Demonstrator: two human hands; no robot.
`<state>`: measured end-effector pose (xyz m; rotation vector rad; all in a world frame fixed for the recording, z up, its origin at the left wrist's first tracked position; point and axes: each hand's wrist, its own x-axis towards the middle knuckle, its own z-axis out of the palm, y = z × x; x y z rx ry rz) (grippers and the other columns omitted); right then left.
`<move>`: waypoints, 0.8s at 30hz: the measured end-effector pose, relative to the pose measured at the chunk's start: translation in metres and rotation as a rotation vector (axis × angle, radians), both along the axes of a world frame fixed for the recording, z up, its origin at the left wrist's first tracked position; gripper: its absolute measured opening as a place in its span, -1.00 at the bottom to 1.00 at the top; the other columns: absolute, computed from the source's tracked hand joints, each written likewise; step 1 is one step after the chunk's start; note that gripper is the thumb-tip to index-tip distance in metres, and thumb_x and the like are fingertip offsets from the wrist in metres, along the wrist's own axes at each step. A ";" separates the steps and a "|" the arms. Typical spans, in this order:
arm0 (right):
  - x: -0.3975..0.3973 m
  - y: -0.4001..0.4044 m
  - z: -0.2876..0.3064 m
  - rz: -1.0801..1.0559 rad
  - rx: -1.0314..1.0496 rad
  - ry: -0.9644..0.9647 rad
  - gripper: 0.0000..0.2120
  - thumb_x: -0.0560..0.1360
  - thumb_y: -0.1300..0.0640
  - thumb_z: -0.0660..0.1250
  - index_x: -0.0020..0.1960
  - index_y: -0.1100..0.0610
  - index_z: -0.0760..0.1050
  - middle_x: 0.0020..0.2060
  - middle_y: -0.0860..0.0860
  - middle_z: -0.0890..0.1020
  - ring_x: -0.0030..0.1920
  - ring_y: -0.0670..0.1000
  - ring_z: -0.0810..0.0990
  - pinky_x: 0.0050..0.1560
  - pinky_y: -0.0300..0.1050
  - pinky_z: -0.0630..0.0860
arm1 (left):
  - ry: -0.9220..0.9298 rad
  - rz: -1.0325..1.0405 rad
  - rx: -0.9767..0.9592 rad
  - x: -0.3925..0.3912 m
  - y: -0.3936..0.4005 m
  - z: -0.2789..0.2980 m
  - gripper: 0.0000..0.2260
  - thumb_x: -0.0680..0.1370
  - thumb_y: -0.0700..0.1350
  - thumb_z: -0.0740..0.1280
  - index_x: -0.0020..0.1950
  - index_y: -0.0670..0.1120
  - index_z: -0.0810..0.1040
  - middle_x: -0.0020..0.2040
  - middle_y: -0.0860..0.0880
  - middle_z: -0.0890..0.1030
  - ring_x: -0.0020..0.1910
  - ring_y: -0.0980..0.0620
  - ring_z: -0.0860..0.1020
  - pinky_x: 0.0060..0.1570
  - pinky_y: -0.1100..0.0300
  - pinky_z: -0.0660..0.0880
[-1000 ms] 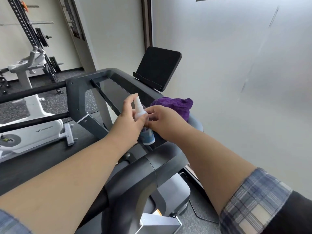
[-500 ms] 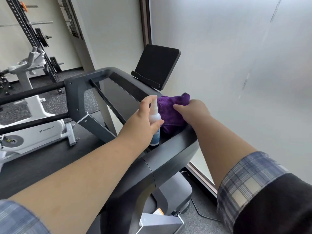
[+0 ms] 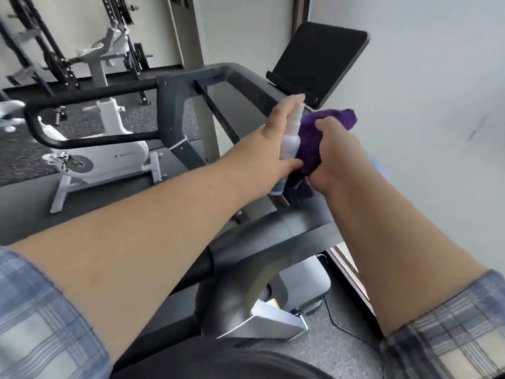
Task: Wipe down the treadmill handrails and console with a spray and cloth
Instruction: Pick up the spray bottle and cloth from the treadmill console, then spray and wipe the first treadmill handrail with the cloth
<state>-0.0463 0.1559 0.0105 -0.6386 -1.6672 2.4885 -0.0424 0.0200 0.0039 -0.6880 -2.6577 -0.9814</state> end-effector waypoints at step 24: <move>0.182 -0.244 0.003 0.408 -0.295 -0.028 -0.80 0.63 -0.02 0.28 0.03 0.12 0.52 -0.26 0.10 0.73 -0.28 0.18 0.73 -0.25 0.22 0.65 | 0.083 0.316 0.225 0.239 -0.234 -0.002 -0.35 0.52 -0.11 0.37 0.46 0.31 0.13 0.16 0.13 0.49 -0.05 0.26 0.52 -0.04 0.45 0.44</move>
